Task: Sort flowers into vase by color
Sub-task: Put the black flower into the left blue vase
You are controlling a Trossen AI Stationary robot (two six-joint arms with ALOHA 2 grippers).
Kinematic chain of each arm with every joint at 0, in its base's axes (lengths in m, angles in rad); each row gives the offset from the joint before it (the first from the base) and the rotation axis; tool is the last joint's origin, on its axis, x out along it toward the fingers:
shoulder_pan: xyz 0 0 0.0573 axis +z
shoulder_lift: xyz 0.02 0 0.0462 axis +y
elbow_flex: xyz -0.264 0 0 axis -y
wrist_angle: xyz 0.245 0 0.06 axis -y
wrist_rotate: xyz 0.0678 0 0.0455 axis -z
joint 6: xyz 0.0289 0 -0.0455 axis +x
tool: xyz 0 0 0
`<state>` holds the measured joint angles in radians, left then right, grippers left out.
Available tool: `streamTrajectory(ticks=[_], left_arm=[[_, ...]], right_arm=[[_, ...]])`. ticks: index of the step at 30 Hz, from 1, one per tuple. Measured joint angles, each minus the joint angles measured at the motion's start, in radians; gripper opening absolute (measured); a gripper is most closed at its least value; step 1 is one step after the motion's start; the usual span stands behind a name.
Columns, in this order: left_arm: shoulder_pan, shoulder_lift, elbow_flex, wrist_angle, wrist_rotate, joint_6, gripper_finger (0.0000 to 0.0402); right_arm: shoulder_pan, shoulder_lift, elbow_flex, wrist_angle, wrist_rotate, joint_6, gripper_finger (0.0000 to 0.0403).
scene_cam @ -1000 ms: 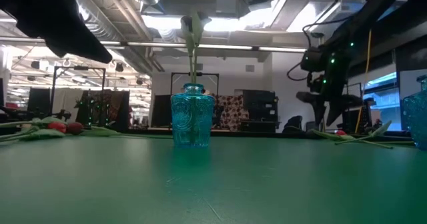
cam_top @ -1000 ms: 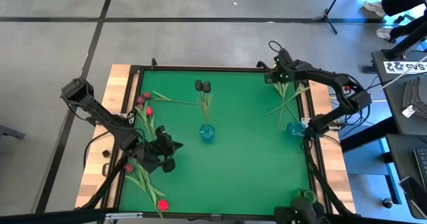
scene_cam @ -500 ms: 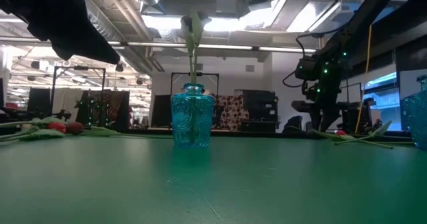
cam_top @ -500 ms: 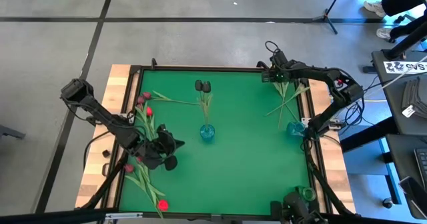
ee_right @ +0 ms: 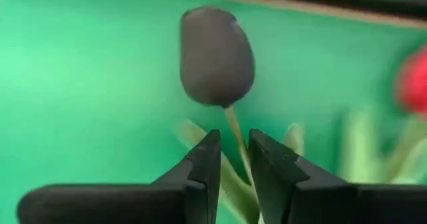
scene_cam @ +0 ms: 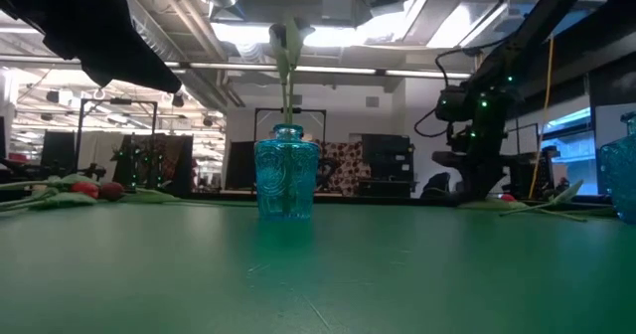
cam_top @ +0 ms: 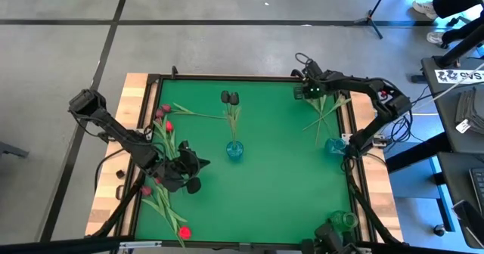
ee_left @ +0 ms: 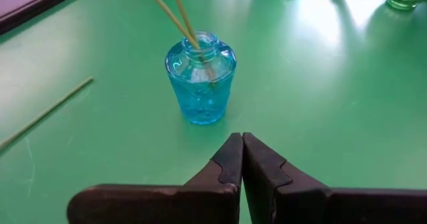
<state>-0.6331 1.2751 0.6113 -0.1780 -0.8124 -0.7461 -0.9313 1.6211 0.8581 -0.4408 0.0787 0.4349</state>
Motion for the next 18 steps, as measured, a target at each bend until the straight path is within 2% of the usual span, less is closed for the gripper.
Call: streamTrajectory(ticks=[7, 13, 18], left_arm=[[0.000, 0.000, 0.000, 0.000, -0.005, 0.023, 0.0004], [0.000, 0.000, 0.000, 0.000, -0.006, 0.023, 0.0004], [0.000, 0.000, 0.000, 0.000, -0.010, 0.024, 0.0004]], right_arm=[[0.077, 0.000, 0.000, 0.021, -0.044, 0.001, 0.0082], [0.074, 0.000, 0.000, 0.020, -0.005, -0.056, 0.0082], [0.074, 0.000, 0.000, 0.018, 0.089, -0.124, 0.0082]])
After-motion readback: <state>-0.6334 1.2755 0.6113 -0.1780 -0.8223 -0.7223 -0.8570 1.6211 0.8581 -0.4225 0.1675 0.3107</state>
